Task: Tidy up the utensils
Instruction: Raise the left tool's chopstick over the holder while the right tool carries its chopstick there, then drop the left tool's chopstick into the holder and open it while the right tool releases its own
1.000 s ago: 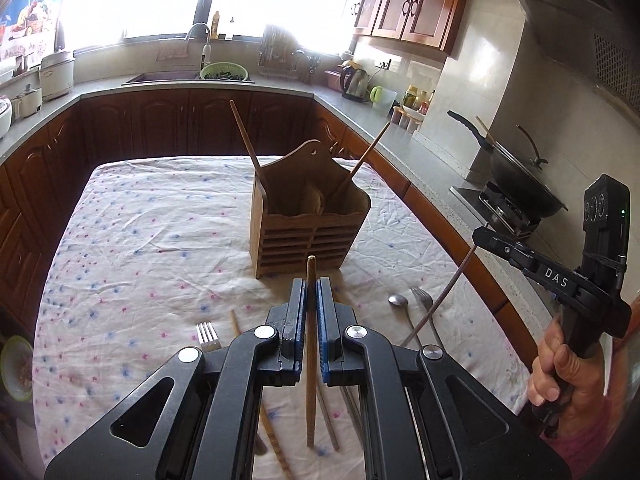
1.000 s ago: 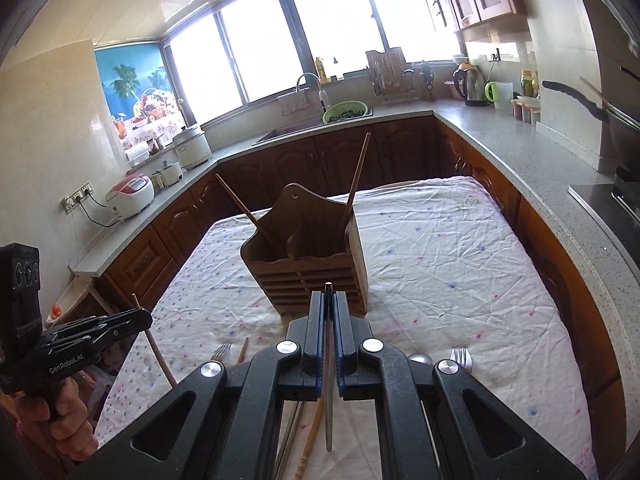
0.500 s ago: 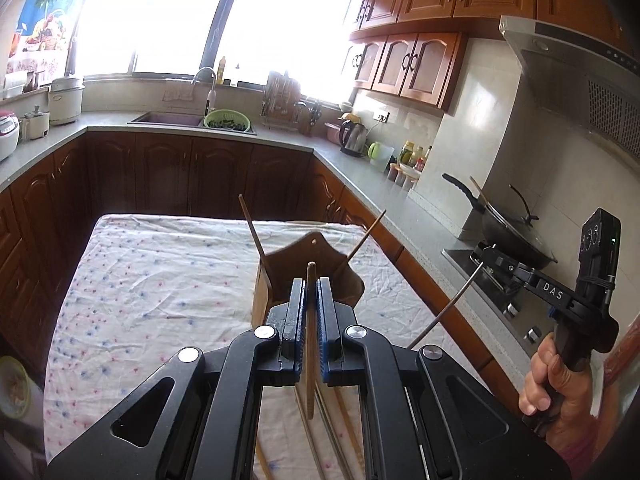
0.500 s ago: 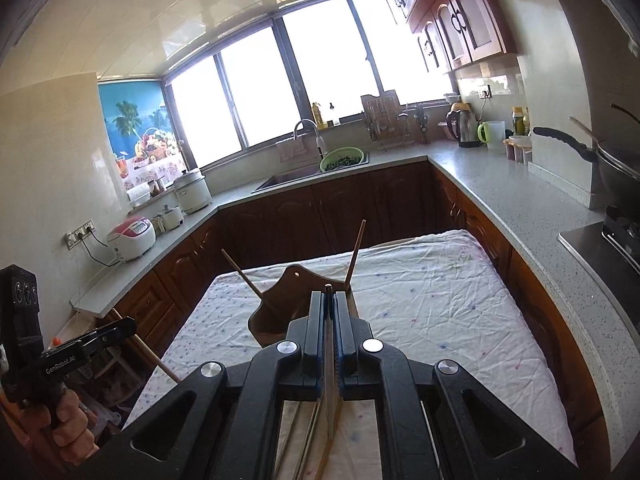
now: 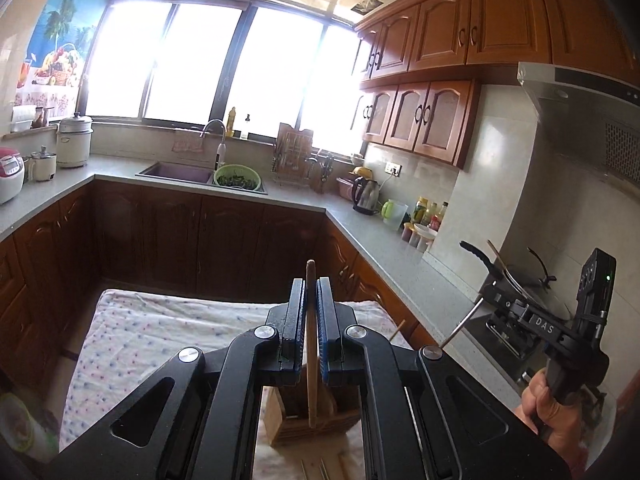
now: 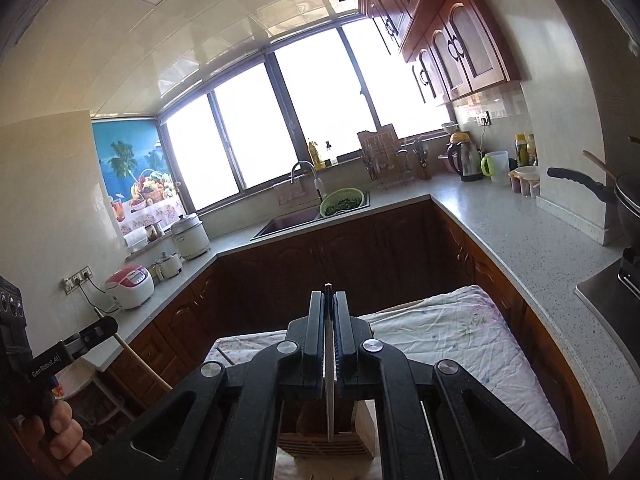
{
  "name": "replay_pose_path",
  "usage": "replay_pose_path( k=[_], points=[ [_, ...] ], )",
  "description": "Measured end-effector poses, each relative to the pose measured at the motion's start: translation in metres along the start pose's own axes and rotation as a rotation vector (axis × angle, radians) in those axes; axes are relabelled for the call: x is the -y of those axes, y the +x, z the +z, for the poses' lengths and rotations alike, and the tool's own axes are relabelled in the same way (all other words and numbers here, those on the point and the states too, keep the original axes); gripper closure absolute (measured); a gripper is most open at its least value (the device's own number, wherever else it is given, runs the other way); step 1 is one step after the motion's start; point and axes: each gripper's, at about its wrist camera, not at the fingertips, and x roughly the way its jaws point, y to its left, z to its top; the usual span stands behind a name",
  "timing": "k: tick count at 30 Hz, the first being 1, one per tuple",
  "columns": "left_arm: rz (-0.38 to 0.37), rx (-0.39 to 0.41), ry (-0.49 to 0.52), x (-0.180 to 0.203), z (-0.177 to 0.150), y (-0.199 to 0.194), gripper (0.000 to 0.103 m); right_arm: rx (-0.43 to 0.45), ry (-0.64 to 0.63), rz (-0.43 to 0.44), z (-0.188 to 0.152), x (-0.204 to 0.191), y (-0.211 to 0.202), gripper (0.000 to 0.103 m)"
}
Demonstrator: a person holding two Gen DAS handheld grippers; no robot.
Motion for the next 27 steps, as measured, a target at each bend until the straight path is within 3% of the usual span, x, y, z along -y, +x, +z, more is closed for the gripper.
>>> replay_pose_path(
  k=[4,11,18,27],
  points=[
    [0.028,0.0,-0.042,-0.016,0.0,0.033,0.098,-0.017,0.022,-0.016,-0.001,0.012,0.026,0.099],
    [0.041,-0.06,-0.143,-0.04,-0.04,0.083,0.098,-0.07,0.094,-0.027,-0.032,0.034,0.067,0.099],
    [0.068,-0.122,-0.157,-0.042,-0.079,0.113,0.098,-0.135,0.138,-0.025,-0.059,0.047,0.1,0.099],
    [0.082,-0.164,-0.14,-0.044,-0.094,0.129,0.098,-0.197,0.135,-0.021,-0.075,0.048,0.118,0.099]
  ],
)
